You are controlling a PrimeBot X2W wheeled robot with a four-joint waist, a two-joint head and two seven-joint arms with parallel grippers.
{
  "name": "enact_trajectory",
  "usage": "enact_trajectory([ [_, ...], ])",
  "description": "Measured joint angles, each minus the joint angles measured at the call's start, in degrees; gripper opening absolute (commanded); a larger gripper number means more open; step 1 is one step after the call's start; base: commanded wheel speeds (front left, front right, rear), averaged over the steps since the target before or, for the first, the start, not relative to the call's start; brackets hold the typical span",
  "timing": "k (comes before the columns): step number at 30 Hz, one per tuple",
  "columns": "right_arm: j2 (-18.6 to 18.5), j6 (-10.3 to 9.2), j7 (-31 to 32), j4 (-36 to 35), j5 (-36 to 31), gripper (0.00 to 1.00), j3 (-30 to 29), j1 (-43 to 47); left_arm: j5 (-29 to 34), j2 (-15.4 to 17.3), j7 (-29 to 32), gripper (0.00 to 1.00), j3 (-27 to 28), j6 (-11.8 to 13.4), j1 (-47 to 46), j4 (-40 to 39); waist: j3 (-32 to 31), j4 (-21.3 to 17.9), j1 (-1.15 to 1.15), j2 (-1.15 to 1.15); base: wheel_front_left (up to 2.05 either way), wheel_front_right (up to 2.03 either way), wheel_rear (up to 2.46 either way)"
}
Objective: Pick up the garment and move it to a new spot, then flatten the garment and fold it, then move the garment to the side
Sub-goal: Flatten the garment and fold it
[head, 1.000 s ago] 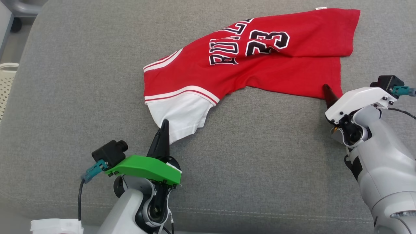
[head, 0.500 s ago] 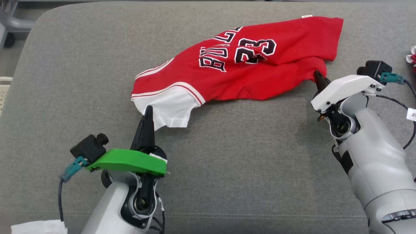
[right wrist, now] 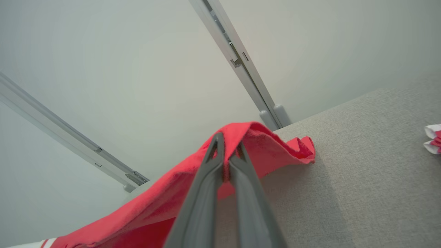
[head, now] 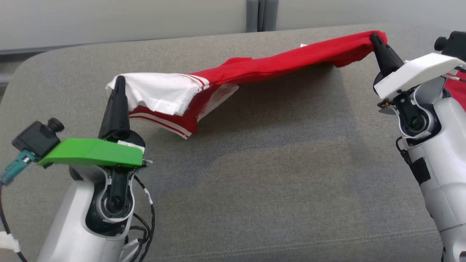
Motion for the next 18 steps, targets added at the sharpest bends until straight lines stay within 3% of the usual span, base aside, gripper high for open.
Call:
enact_trajectory([
  [8, -2.63, 0.0, 2.76, -8.57, -0.42, 0.0, -2.43, 1.43, -2.53, 2.16, 5.3, 0.0, 2.49, 4.54, -4.47, -8.15, -5.21, -2.68, 0.0, 0.0, 0.0, 0.0, 0.0],
  [18, -1.68, 0.0, 9.7, -15.46, -6.56, 0.0, -8.61, 0.49, -0.11, 5.75, 11.99, 0.0, 0.42, 8.05, -14.7, -11.23, -9.42, -5.43, 0.0, 0.0, 0.0, 0.0, 0.0],
])
